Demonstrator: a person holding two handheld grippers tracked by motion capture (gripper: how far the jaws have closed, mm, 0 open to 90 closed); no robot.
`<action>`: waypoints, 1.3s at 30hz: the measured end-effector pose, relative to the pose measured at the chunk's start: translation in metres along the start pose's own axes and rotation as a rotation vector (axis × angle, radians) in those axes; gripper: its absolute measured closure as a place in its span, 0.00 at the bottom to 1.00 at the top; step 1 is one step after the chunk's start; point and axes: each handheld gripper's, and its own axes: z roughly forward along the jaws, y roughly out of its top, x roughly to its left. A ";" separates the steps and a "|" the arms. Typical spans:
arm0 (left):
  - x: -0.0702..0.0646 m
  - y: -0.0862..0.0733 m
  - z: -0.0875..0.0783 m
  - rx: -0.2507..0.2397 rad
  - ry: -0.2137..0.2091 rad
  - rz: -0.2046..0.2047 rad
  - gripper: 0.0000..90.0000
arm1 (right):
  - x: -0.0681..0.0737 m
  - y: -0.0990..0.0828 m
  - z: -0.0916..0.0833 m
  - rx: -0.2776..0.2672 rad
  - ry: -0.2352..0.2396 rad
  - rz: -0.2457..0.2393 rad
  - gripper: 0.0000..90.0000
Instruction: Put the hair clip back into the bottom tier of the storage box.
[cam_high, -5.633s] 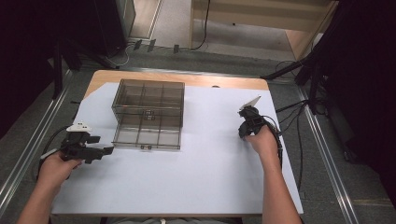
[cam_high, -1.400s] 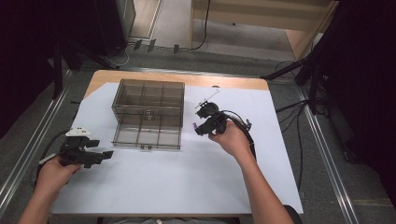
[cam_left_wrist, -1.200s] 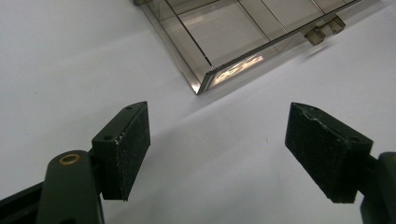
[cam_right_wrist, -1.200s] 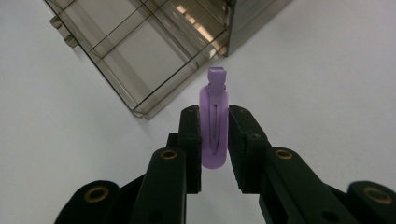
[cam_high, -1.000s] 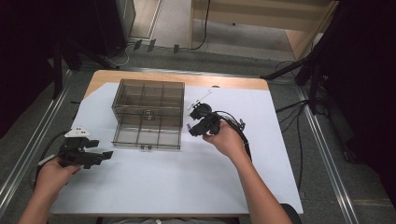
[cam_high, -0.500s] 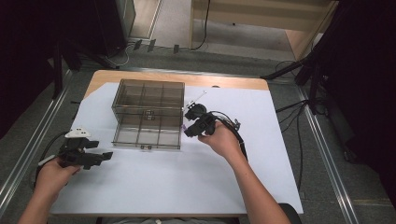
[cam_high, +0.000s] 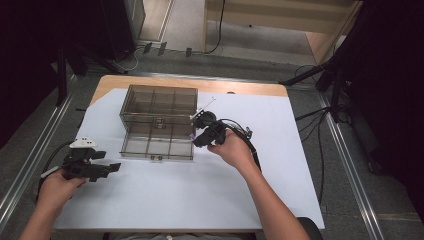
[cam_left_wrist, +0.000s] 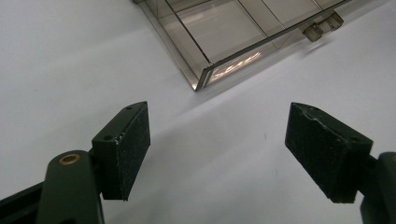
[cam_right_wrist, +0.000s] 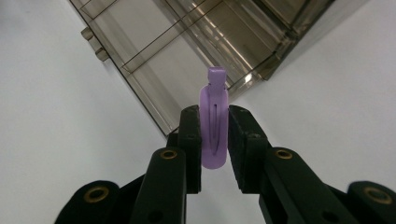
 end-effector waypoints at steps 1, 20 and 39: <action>0.000 0.000 0.000 0.000 0.000 0.000 0.26 | 0.000 0.001 0.001 0.002 0.002 -0.004 0.86; 0.000 -0.001 -0.001 -0.004 0.003 -0.006 0.26 | 0.007 0.010 0.012 0.008 0.009 -0.021 0.86; 0.001 -0.002 -0.001 -0.002 0.003 -0.005 0.26 | 0.015 0.021 0.033 0.035 0.032 -0.045 0.86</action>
